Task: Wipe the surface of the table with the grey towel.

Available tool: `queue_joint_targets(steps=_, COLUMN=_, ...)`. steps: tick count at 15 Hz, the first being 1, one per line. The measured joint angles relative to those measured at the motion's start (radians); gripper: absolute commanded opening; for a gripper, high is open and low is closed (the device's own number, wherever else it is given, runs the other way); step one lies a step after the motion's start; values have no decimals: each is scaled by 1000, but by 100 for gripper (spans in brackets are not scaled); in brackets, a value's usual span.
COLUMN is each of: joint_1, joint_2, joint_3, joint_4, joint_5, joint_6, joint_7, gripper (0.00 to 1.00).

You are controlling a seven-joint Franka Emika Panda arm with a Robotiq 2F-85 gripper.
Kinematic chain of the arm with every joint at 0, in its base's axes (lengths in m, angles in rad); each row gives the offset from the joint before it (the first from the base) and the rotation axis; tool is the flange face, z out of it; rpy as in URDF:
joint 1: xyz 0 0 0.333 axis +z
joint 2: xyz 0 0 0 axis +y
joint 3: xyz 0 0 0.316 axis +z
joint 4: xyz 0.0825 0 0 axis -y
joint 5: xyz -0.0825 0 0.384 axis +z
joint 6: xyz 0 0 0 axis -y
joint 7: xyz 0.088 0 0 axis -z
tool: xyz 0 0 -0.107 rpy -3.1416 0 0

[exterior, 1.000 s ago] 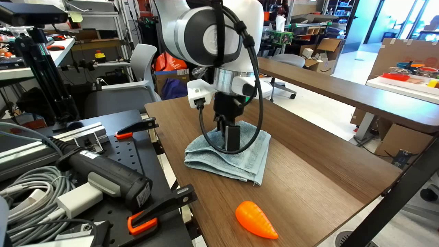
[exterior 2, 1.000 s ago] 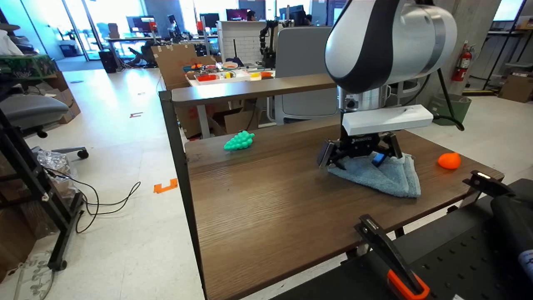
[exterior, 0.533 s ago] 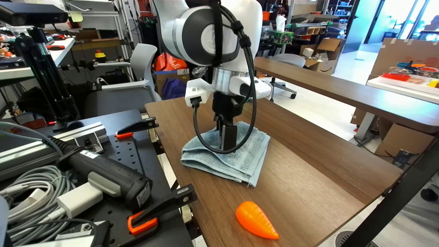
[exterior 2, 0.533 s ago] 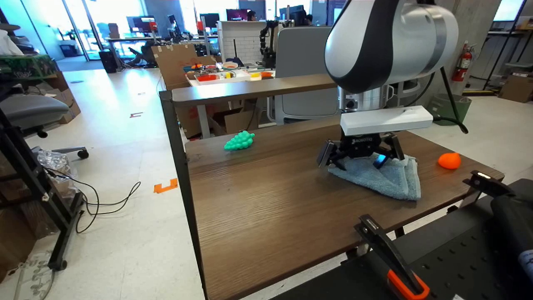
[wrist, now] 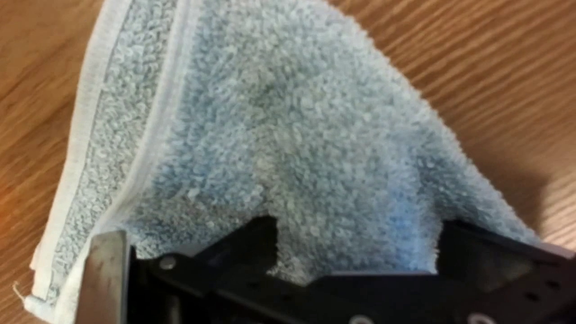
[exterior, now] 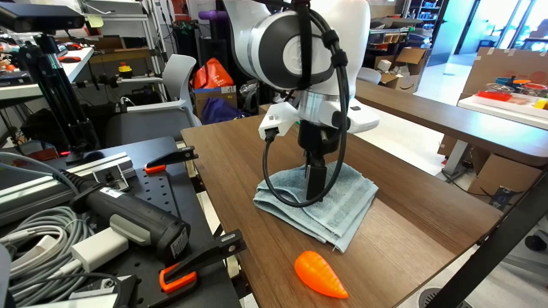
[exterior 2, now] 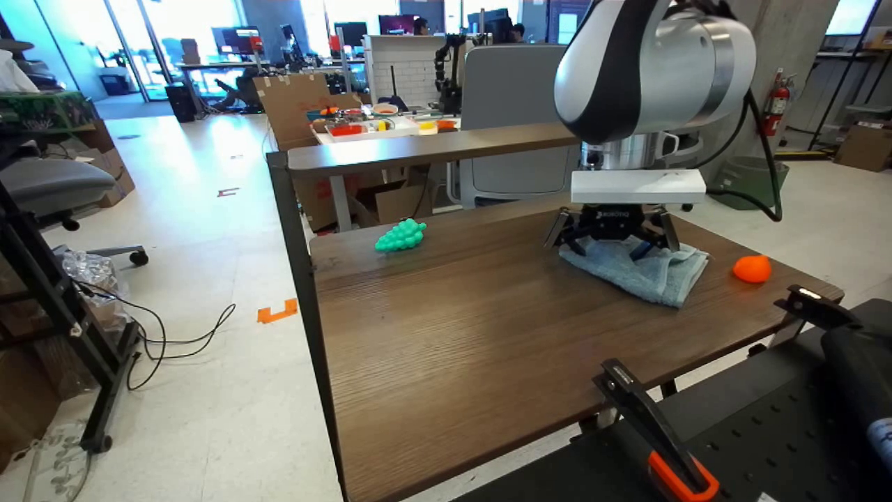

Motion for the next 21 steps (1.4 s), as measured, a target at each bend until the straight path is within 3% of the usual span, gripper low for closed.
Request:
queue_joint_targets(steps=12, joint_1=-25, joint_2=33, joint_3=-14, joint_4=56, joint_5=25, joint_6=19, joint_7=56, gripper=100)
queue_joint_targets(steps=17, joint_1=19, joint_2=31, joint_3=-40, joint_4=61, joint_5=15, joint_6=-10, joint_7=71, gripper=100)
queue_joint_targets(steps=21, joint_1=49, joint_2=55, joint_3=-92, joint_4=121, joint_5=-3, joint_6=-78, joint_7=171, gripper=100)
